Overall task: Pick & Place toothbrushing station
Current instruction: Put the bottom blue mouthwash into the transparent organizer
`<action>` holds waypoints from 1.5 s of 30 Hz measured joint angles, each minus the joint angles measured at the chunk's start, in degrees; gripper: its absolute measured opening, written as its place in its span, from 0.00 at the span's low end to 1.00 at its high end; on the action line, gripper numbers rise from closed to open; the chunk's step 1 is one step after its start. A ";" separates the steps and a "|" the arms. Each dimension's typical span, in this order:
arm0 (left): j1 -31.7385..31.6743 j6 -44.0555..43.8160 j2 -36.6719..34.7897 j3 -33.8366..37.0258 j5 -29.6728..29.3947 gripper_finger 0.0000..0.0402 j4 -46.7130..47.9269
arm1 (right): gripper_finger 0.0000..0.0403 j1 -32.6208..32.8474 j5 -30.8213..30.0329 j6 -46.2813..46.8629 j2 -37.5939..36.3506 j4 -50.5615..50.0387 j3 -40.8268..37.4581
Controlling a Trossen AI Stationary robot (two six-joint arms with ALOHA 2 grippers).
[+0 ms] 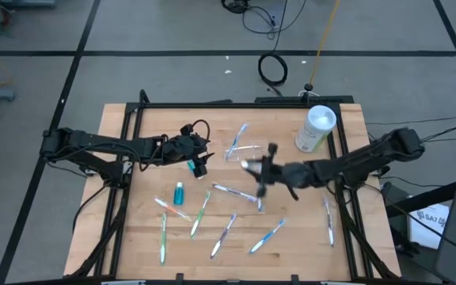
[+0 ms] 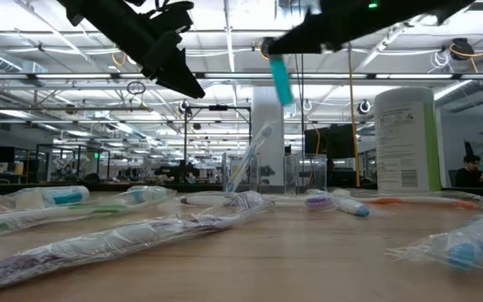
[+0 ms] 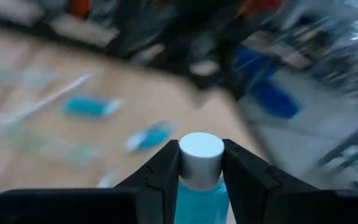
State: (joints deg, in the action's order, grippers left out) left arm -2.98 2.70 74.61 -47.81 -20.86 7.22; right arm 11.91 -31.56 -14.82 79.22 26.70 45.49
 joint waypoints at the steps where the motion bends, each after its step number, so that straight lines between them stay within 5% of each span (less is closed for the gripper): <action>1: 0.00 0.00 0.00 0.00 0.00 0.56 0.01 | 0.24 -1.69 0.78 -0.71 1.07 4.25 0.02; 7: 0.00 -0.16 0.00 0.00 -0.01 0.56 0.35 | 0.24 -8.60 4.14 0.54 8.12 12.46 0.03; 13: 0.00 -0.70 0.00 0.00 -0.02 0.56 1.23 | 0.24 -11.11 -5.75 1.83 13.25 14.72 0.02; 22: 0.11 -0.70 0.00 0.00 -0.02 0.56 1.29 | 0.24 -14.31 -8.82 15.44 21.62 22.70 0.03; 28: 0.11 -1.32 0.00 0.00 -0.04 0.56 2.11 | 0.24 -13.03 -20.08 17.15 24.77 23.51 0.03; 45: 0.11 -1.49 0.00 0.00 -0.04 0.56 2.02 | 0.24 -14.16 -18.02 24.39 32.72 33.02 0.05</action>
State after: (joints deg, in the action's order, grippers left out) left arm -2.87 1.21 74.61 -47.81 -20.91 9.25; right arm -2.26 -49.58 9.56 111.94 59.73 45.54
